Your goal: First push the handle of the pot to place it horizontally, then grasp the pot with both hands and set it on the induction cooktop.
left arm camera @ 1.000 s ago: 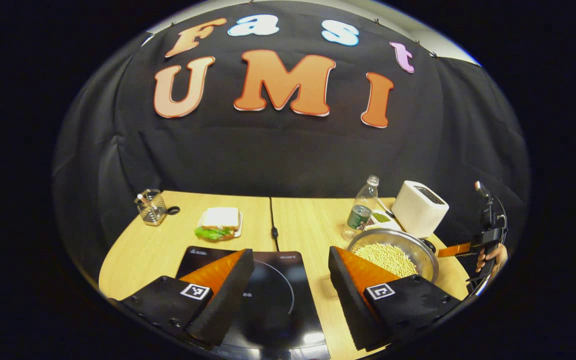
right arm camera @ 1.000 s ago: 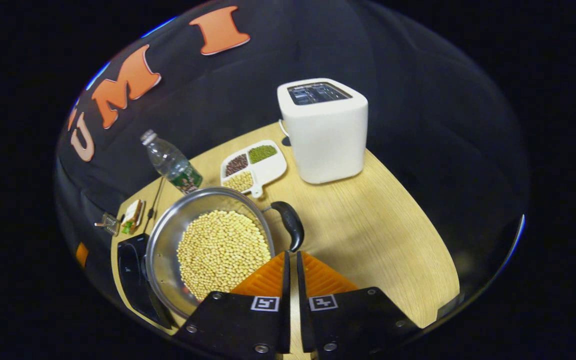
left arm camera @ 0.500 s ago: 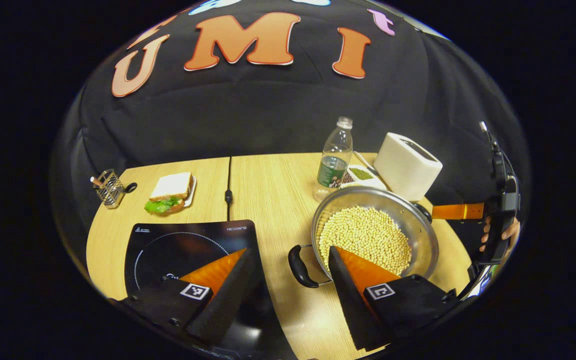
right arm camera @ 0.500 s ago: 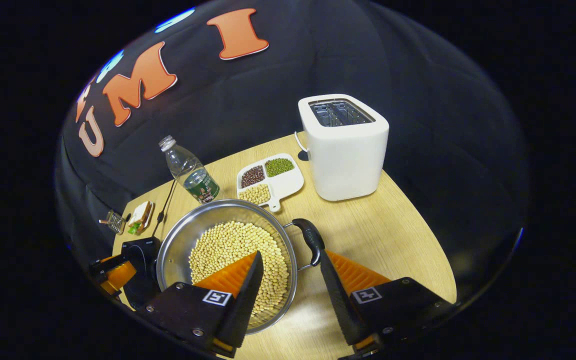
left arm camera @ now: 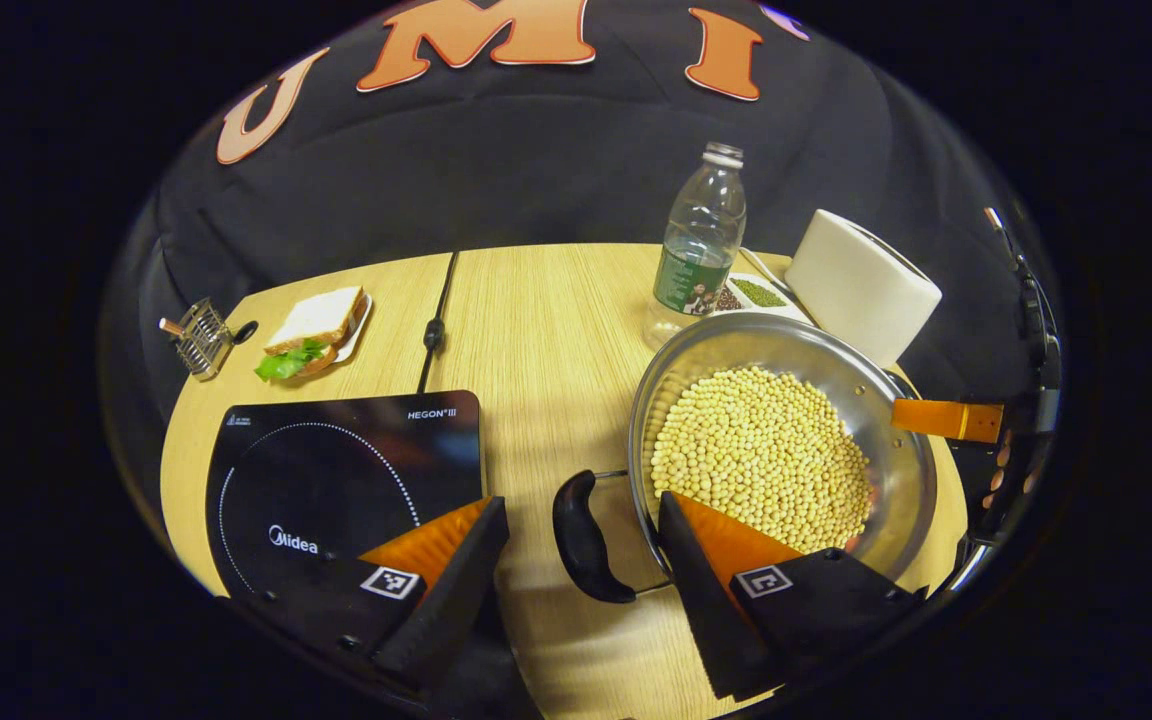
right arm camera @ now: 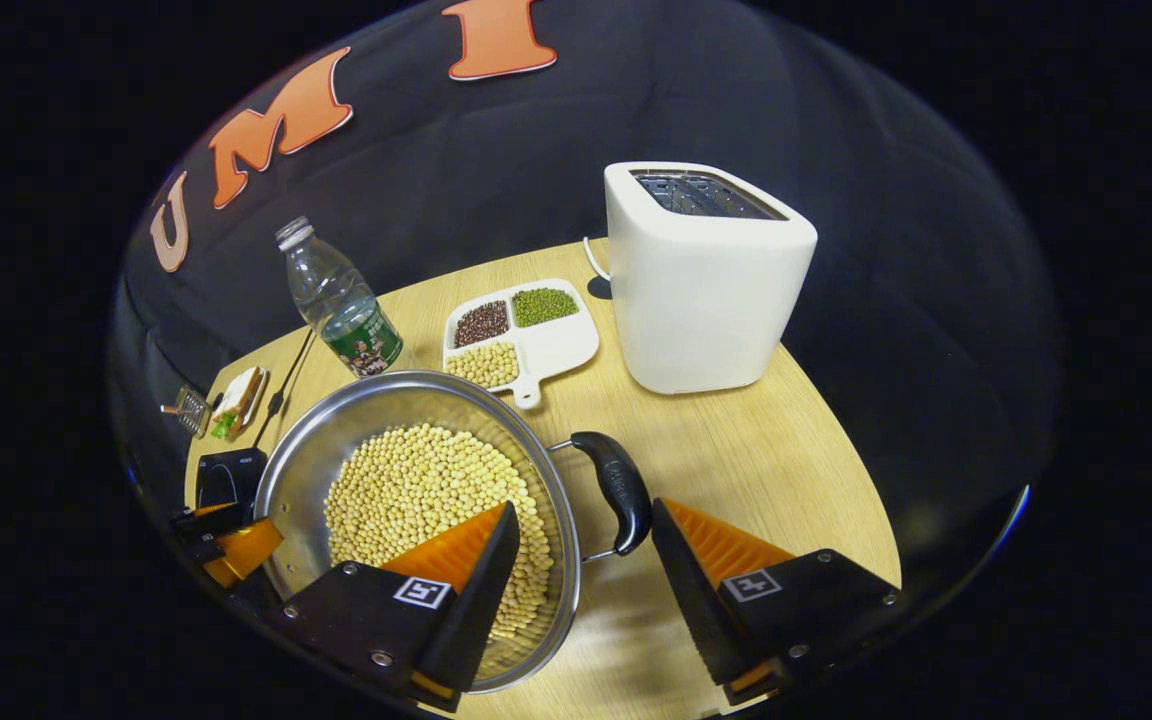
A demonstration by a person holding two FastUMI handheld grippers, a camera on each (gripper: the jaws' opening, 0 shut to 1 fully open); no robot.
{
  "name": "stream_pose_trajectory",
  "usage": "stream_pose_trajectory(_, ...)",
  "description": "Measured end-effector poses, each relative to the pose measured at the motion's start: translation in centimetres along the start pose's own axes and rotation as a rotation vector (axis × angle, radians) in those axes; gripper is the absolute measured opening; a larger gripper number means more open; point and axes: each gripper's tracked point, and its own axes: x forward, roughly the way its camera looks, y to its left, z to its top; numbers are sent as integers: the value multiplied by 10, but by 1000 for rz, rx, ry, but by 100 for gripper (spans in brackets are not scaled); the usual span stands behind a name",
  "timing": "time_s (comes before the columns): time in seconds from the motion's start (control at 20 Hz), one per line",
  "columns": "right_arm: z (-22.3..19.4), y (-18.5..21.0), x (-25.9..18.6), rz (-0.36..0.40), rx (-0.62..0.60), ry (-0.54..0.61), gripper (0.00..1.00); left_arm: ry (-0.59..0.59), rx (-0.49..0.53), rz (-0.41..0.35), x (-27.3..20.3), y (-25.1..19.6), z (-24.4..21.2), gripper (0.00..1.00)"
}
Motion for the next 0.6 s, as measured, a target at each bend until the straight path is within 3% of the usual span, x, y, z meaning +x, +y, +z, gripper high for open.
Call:
stream_pose_trajectory(0.15, -3, -6, 11, -22, 1, 34, 80, 13, -6, 52, 16, -1, -4, 99)
stream_pose_trajectory(0.25, -3, -9, 15, -30, -10, 31, 75, 23, -3, 73, 23, -2, -7, 93)
stream_pose_trajectory(0.3, -5, -9, 17, -25, -19, 35, 73, 30, -3, 73, 27, -3, -9, 96)
stream_pose_trajectory(0.6, -4, -8, 22, -29, -86, 16, 64, 27, -37, 50, 47, -13, -12, 88)
